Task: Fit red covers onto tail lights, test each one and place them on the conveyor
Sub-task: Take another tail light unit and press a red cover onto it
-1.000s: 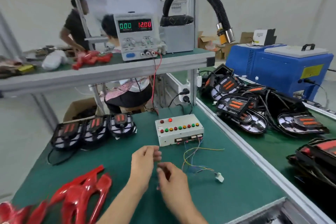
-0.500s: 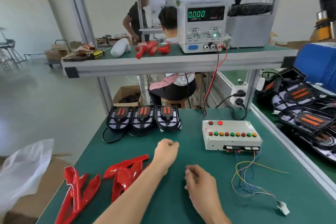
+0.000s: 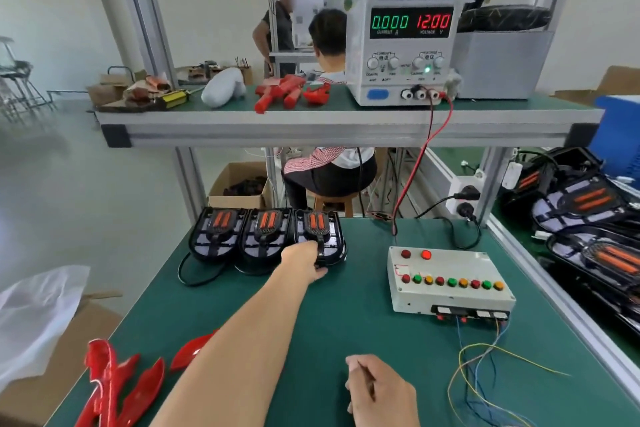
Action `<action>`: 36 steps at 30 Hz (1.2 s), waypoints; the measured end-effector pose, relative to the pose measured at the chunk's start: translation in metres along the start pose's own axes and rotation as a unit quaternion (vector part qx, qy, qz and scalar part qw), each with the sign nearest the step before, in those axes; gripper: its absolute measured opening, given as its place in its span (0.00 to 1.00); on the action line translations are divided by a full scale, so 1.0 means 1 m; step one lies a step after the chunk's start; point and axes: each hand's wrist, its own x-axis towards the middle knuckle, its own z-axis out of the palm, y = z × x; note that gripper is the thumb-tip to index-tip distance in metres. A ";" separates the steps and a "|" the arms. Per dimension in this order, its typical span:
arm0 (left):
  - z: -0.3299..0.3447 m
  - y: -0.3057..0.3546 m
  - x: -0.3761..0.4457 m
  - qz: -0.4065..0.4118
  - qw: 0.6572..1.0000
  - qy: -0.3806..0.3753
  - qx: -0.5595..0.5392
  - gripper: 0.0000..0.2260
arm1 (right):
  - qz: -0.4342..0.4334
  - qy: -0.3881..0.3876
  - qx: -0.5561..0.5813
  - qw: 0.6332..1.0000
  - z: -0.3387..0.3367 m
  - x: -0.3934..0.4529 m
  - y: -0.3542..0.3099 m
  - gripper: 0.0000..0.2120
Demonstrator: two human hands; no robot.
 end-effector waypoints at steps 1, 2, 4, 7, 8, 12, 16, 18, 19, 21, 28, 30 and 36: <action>-0.002 0.002 0.001 -0.024 1.000 0.000 0.000 0.12 | -0.006 0.005 0.000 1.000 0.000 0.000 0.001 0.11; -0.002 0.004 0.002 -0.044 0.999 0.002 0.001 0.11 | -0.008 0.008 0.001 1.000 0.001 0.000 0.002 0.11; -0.003 0.004 0.004 -0.054 0.999 0.000 0.005 0.11 | -0.005 0.009 0.006 1.000 0.002 0.001 0.003 0.11; -0.002 0.000 0.006 -0.045 0.999 -0.007 0.003 0.13 | -0.003 0.010 0.010 1.000 0.003 0.002 0.005 0.12; -0.002 -0.002 0.004 -0.037 0.999 -0.005 -0.003 0.13 | -0.002 0.010 0.011 1.000 0.003 0.002 0.006 0.12; -0.004 -0.014 -0.008 0.003 1.000 -0.008 -0.018 0.10 | 0.009 0.013 0.034 0.999 0.004 0.001 0.005 0.12; -0.016 -0.036 -0.027 0.023 0.999 -0.022 -0.028 0.10 | -0.001 0.035 0.062 0.997 0.002 -0.002 0.003 0.13; -0.026 -0.048 -0.038 0.032 0.999 -0.025 -0.021 0.12 | 0.004 0.046 0.074 0.996 0.001 -0.004 0.001 0.13; -0.032 -0.054 -0.044 0.037 0.999 -0.030 -0.013 0.12 | 0.012 0.055 0.085 0.995 0.000 -0.005 0.001 0.12; -0.046 -0.061 -0.057 0.047 0.997 -0.049 0.026 0.13 | 0.033 0.070 0.112 0.991 -0.003 -0.008 -0.002 0.12; -0.093 -0.051 -0.101 0.074 0.940 -0.142 0.301 0.11 | 0.047 0.134 0.121 0.982 -0.021 -0.032 -0.010 0.10; -0.098 -0.050 -0.111 0.072 0.907 -0.175 0.376 0.12 | 0.021 0.141 0.082 0.986 -0.027 -0.041 -0.012 0.10; -0.095 -0.056 -0.132 0.063 0.809 -0.253 0.527 0.16 | 0.012 0.134 -0.108 0.985 -0.055 -0.055 -0.015 0.16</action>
